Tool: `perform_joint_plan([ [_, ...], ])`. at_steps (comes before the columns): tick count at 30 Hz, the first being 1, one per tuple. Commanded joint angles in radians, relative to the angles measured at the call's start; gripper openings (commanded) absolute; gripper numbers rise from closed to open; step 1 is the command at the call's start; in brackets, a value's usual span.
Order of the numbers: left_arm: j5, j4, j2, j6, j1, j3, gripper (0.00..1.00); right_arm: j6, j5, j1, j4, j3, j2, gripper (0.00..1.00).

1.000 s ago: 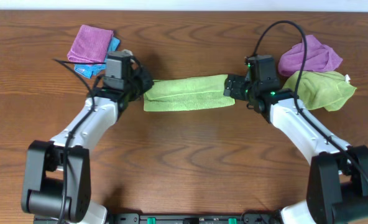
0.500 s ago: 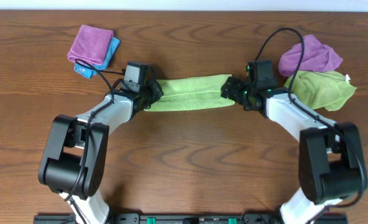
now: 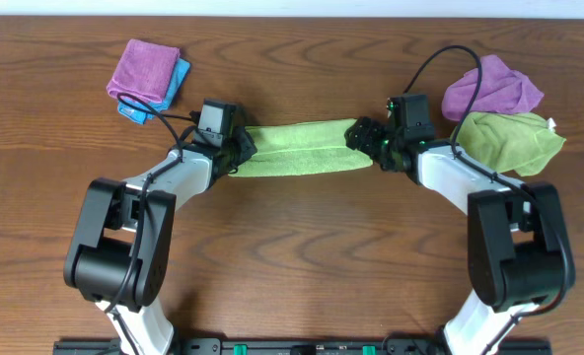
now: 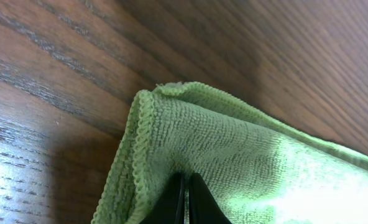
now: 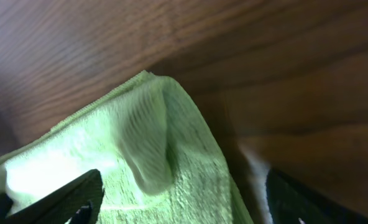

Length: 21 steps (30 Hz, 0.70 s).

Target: Fold the cloth

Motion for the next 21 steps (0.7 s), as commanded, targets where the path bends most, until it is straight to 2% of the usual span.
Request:
perform_joint_plan([
  [1, -0.026, -0.007, 0.017, -0.005, -0.001, 0.014, 0.06, 0.023, -0.031, 0.009, 0.011, 0.003, 0.048, 0.81],
  [5, -0.025, -0.009, 0.018, -0.005, -0.001, 0.014, 0.06, 0.023, -0.059, 0.03, 0.058, 0.003, 0.082, 0.75],
  [7, -0.026, -0.014, 0.018, -0.005, -0.001, 0.014, 0.06, 0.021, -0.052, 0.042, 0.068, 0.003, 0.09, 0.65],
  [12, -0.021, -0.025, 0.018, -0.005, 0.001, 0.014, 0.06, -0.018, -0.074, 0.05, 0.163, 0.003, 0.09, 0.11],
  [13, -0.018, -0.025, 0.018, -0.005, 0.001, 0.014, 0.06, -0.028, -0.095, 0.049, 0.191, 0.003, 0.088, 0.04],
  [14, -0.017, -0.025, 0.017, -0.005, 0.001, 0.014, 0.06, -0.028, -0.104, 0.049, 0.212, 0.003, 0.085, 0.01],
  [21, -0.017, -0.029, 0.017, -0.005, 0.001, 0.022, 0.06, -0.042, -0.101, 0.064, 0.208, 0.004, -0.012, 0.01],
])
